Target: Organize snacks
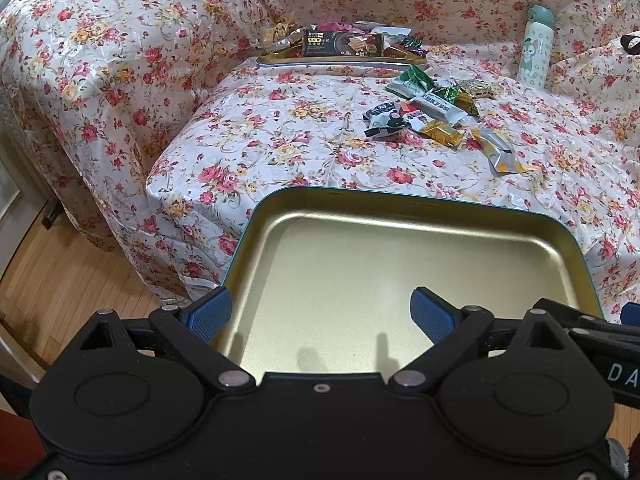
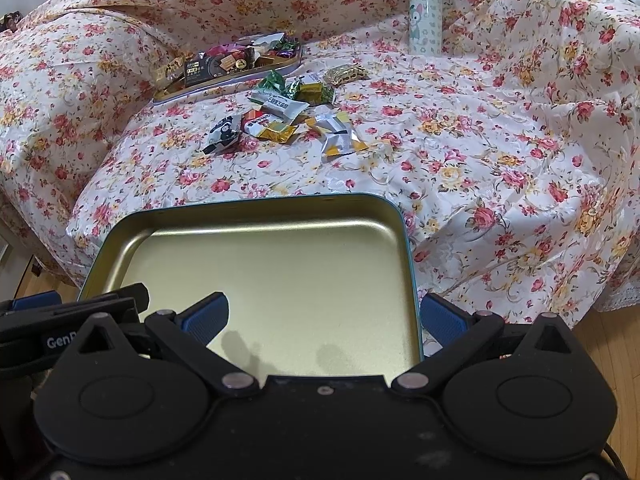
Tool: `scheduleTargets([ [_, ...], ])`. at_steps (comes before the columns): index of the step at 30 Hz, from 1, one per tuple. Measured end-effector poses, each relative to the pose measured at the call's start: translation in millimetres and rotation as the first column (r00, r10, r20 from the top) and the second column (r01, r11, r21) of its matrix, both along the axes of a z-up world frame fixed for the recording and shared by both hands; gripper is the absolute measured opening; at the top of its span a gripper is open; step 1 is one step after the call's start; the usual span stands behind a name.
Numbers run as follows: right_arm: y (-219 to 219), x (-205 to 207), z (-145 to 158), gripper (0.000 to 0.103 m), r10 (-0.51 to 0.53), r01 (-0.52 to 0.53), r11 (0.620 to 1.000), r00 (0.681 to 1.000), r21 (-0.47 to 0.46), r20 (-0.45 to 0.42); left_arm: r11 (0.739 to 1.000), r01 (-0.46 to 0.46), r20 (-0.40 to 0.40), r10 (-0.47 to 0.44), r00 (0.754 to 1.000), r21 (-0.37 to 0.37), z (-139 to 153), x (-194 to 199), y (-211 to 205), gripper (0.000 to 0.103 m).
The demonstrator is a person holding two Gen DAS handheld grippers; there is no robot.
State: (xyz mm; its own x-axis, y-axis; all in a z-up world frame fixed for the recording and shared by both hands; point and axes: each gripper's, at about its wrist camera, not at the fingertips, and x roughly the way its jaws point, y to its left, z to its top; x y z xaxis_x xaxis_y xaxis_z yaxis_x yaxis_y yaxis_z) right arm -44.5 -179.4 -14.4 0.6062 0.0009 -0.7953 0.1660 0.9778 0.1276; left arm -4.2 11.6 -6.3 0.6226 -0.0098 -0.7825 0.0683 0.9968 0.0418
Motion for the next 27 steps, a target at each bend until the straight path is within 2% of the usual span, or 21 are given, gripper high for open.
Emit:
scheduleTargets([
  [27,-1.2,1.0,1.8,0.103,0.000,0.000,1.000,1.000,-0.009,0.008,1.000,0.003,-0.008,-0.003,1.000,0.000,1.1,1.5,-0.7,0.096],
])
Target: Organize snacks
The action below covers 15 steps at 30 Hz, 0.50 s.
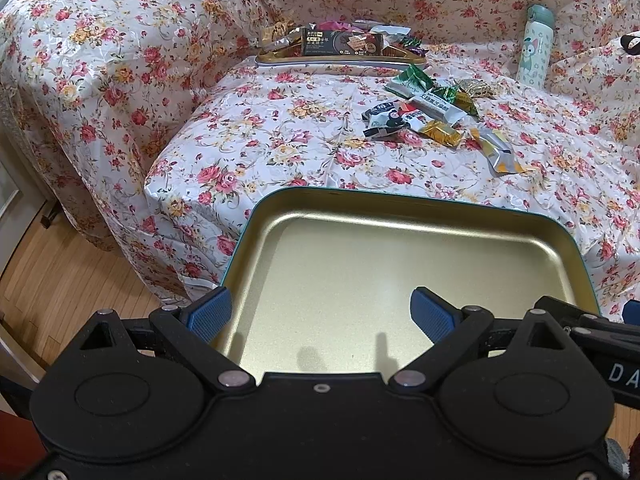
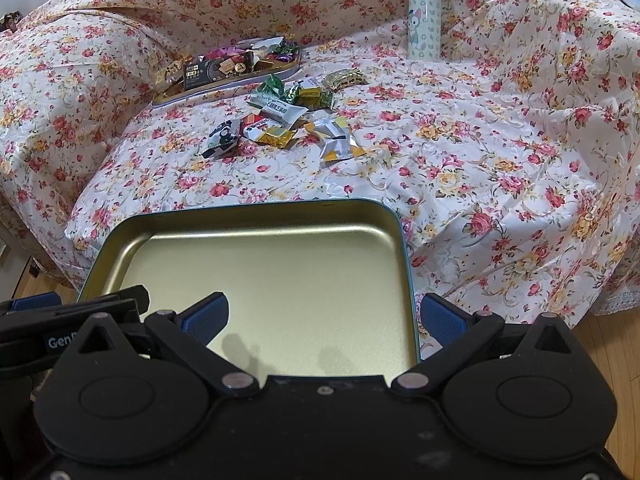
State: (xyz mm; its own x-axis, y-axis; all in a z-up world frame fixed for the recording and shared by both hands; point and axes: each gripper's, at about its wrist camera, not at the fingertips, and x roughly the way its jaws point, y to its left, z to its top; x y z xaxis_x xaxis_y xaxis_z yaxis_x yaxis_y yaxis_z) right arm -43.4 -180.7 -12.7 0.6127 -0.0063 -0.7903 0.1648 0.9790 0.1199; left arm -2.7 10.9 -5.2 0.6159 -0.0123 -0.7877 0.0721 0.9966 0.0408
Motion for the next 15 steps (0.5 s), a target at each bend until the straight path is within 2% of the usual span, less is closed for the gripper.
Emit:
scheduleTargets([
  [15,1.5,-2.2,-1.8,0.103,0.004,-0.004,1.000,1.000,-0.006,0.003,1.000,0.003,-0.002,-0.003,1.000,-0.001,-1.1,0.1,-0.8,0.096],
])
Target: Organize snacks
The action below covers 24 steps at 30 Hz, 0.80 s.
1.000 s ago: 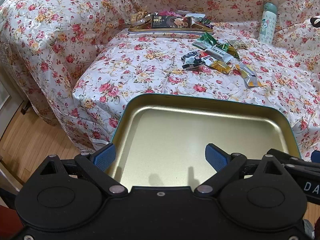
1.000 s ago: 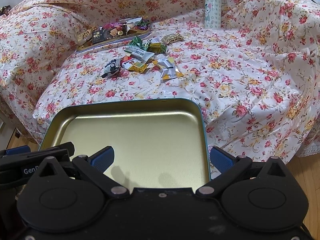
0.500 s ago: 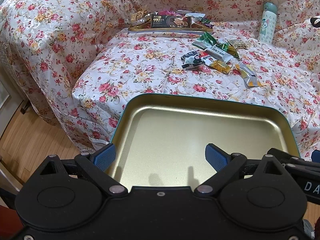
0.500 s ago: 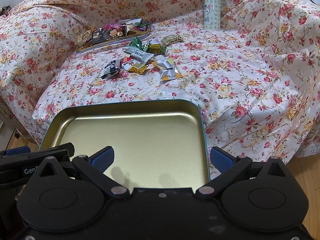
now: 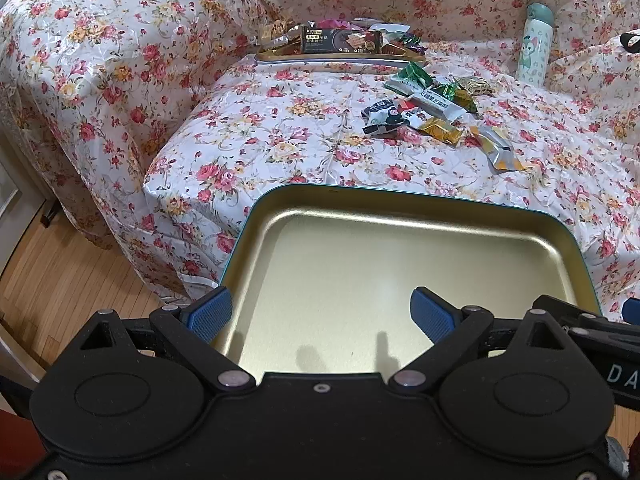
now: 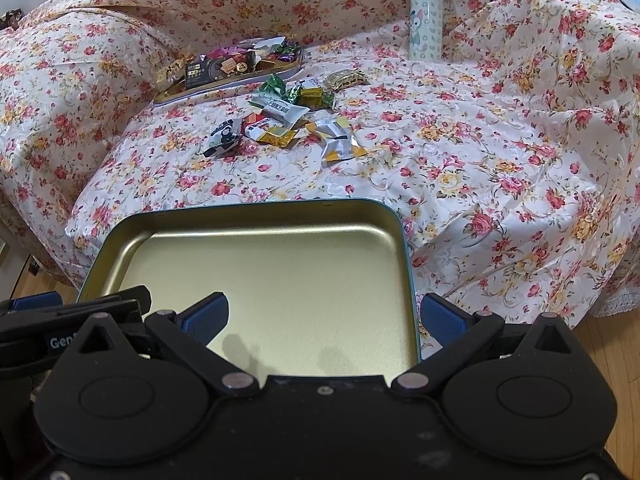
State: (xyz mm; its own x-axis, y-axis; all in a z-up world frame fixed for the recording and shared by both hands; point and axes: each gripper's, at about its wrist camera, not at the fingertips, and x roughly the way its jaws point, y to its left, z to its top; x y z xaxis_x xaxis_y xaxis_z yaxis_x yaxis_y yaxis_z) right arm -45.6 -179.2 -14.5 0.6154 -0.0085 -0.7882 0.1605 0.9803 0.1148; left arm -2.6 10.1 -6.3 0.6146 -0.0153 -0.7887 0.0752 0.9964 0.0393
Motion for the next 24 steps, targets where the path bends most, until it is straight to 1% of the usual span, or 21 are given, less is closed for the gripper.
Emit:
scheduleTargets([
  [24,1.5,-1.4,-1.0,0.103,0.005,-0.005,1.000,1.000,-0.006,0.002,1.000,0.000,-0.002,0.000,1.000,-0.002,-2.8,-1.9,3.0,0.096],
])
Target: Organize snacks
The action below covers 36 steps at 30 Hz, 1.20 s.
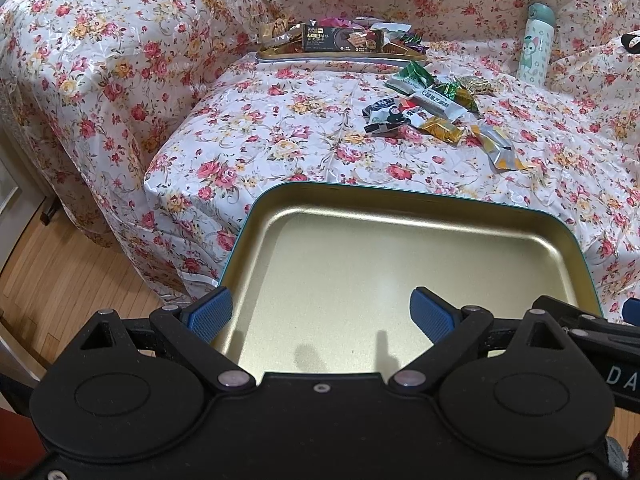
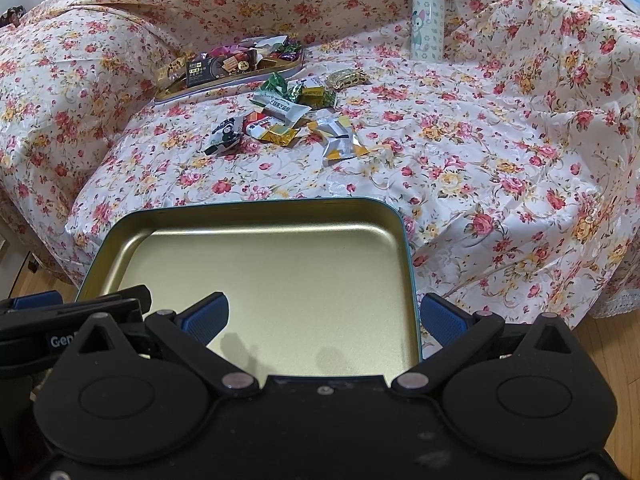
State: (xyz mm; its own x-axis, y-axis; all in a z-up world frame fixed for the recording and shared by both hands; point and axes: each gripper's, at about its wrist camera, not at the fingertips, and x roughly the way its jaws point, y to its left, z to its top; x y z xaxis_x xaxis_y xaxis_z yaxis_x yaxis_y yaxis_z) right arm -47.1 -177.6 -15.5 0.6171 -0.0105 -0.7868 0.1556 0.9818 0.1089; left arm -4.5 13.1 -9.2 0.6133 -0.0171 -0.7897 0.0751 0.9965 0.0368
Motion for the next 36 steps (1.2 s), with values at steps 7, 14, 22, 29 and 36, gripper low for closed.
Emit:
scheduleTargets([
  [7,-0.5,-0.2,1.4,0.103,0.002,-0.002,1.000,1.000,-0.005,0.003,1.000,0.000,0.000,0.000,1.000,-0.001,0.2,0.2,0.1,0.096],
  [14,-0.3,-0.7,2.6,0.103,0.006,-0.006,1.000,1.000,-0.012,0.009,1.000,-0.003,0.020,0.003,1.000,-0.006,6.0,-0.8,2.0,0.094],
  [22,-0.5,-0.8,2.3,0.103,0.009,-0.009,1.000,1.000,-0.013,0.010,1.000,0.001,0.024,-0.001,1.000,-0.014,6.9,-0.2,1.1,0.090],
  [29,-2.4,-1.8,2.3,0.103,0.001,0.000,1.000,1.000,-0.018,0.023,1.000,-0.003,0.039,0.004,0.999,-0.007,6.5,-1.7,0.2,0.090],
  [36,-5.0,1.0,4.1,0.103,-0.027,0.032,0.996,0.998,-0.077,0.060,1.000,-0.001,0.056,0.001,0.998,-0.006,7.7,1.0,-3.1,0.090],
])
